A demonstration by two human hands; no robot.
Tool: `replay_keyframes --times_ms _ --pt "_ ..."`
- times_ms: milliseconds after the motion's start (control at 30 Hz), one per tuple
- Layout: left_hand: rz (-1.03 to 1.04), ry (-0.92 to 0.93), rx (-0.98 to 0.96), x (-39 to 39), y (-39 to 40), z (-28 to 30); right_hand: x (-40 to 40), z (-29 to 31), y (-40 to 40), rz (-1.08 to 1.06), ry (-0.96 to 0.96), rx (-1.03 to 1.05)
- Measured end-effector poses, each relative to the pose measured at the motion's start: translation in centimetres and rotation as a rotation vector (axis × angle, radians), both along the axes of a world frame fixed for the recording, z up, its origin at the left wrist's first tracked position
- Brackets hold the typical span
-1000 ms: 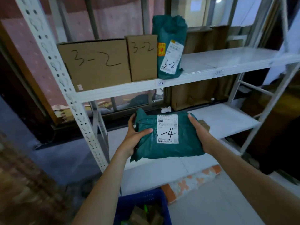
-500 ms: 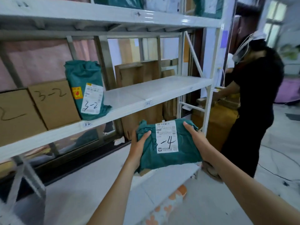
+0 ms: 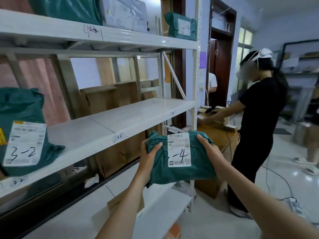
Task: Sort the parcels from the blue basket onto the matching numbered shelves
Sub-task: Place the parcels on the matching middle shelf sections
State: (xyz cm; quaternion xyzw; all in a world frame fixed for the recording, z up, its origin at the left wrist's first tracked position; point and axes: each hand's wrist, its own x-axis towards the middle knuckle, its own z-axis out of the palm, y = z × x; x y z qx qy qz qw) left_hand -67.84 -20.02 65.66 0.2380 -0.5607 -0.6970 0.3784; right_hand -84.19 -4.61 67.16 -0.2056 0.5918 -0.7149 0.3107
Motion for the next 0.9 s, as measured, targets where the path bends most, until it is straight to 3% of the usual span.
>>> replay_keyframes --times_ms 667,900 --pt "0.075 0.137 -0.176 -26.0 -17.5 10.0 -26.4 10.2 -18.1 -0.033 0.163 -0.011" --pt "0.226 0.166 -0.243 -34.3 -20.5 12.6 -37.0 12.5 -23.7 0.132 0.259 -0.027"
